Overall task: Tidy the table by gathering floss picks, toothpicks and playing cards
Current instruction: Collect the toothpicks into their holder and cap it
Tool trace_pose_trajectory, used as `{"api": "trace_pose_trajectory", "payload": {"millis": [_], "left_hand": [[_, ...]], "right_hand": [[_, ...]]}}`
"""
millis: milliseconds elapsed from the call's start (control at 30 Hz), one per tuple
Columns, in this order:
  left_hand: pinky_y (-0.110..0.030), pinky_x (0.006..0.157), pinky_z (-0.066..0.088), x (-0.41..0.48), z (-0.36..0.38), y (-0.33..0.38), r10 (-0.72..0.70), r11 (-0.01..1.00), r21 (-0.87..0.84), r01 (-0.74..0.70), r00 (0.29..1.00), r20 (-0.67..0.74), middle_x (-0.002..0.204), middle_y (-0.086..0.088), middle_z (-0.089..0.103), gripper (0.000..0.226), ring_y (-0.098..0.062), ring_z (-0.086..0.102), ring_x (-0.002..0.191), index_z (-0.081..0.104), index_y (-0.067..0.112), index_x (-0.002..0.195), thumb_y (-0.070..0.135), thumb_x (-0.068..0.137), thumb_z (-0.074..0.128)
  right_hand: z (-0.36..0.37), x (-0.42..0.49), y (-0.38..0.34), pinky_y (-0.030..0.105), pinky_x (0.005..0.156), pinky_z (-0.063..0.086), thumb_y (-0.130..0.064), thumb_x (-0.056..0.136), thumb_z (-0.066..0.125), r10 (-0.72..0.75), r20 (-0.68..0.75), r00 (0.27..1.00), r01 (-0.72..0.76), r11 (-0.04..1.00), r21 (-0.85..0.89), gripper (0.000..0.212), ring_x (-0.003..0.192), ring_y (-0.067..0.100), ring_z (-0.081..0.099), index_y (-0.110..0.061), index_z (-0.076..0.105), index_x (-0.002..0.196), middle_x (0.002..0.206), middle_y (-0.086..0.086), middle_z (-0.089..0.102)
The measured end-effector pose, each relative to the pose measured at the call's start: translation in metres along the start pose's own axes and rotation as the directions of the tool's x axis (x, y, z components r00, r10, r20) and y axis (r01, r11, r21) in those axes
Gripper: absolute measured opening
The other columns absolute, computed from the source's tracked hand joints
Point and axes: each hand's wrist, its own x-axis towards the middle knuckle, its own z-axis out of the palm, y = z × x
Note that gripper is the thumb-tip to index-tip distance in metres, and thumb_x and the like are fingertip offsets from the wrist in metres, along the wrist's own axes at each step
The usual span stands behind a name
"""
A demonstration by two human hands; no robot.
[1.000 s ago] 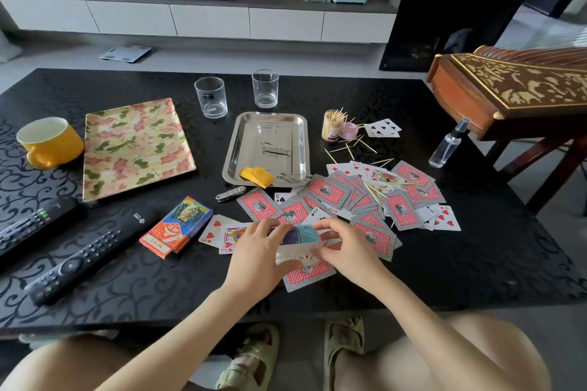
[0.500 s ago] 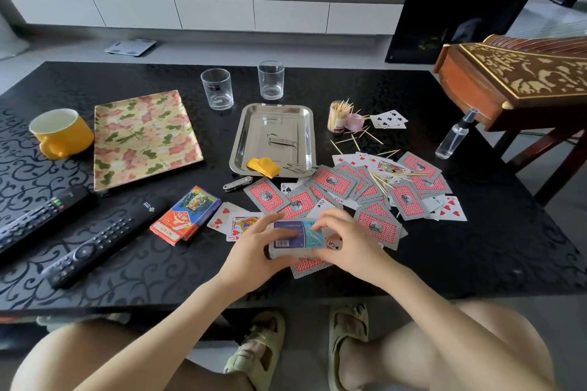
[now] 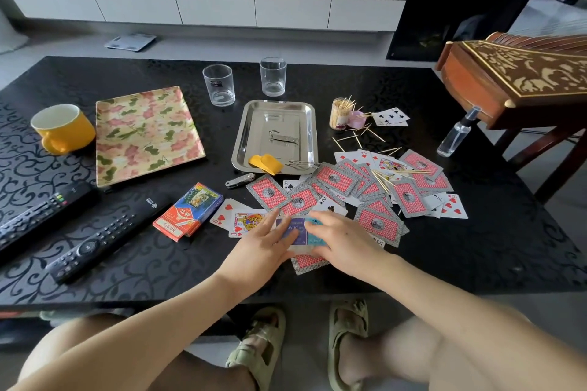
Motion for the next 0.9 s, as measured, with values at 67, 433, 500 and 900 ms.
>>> {"api": "trace_pose_trajectory", "payload": {"millis": [67,433,500,900], "left_hand": [[-0.051,0.086,0.052,0.002,-0.001,0.005,0.052,0.993,0.102,-0.055,0.998,0.039,0.114,-0.016,0.067,0.051,-0.036,0.063,0.107,0.071,0.004,0.106,0.025,0.062,0.086],[-0.045,0.101,0.043,0.019,-0.044,-0.007,0.03,0.98,-0.195,-0.027,0.999,0.012,0.109,0.004,0.071,0.027,-0.017,0.064,0.108,0.072,0.02,0.101,0.035,0.087,0.055],[-0.041,0.104,0.043,0.026,-0.058,-0.017,-0.074,0.939,-0.336,0.074,0.997,0.015,0.118,0.002,0.067,0.022,-0.017,0.058,0.117,0.071,0.018,0.104,0.026,0.09,0.057],[-0.032,0.063,0.043,0.124,-0.041,-0.141,-0.823,0.52,-0.122,0.845,0.535,0.191,0.091,-0.014,0.063,0.018,-0.033,0.06,0.089,0.064,0.003,0.087,0.011,0.087,0.049]], "right_hand": [[0.004,-0.002,-0.001,0.033,0.113,0.026,-0.03,0.096,0.046,-0.007,0.016,1.0,0.008,0.999,-0.049,0.053,0.143,0.022,0.021,-0.008,0.035,0.144,0.153,0.012,0.027],[-0.003,-0.008,-0.005,0.035,0.112,0.031,-0.033,0.091,0.057,0.028,-0.072,0.997,-0.016,0.988,0.155,0.057,0.138,0.02,0.032,-0.009,0.042,0.14,0.149,0.008,0.036],[-0.017,0.001,0.0,0.034,0.113,0.027,-0.025,0.089,0.062,0.051,-0.113,0.992,-0.026,0.977,0.212,0.057,0.139,0.02,0.03,-0.012,0.042,0.141,0.15,0.006,0.035],[-0.076,0.183,0.06,0.033,0.113,0.025,-0.017,0.085,0.065,0.243,-0.221,0.945,-0.163,0.932,0.325,0.055,0.136,0.023,0.036,-0.011,0.047,0.137,0.148,0.011,0.038]]}}
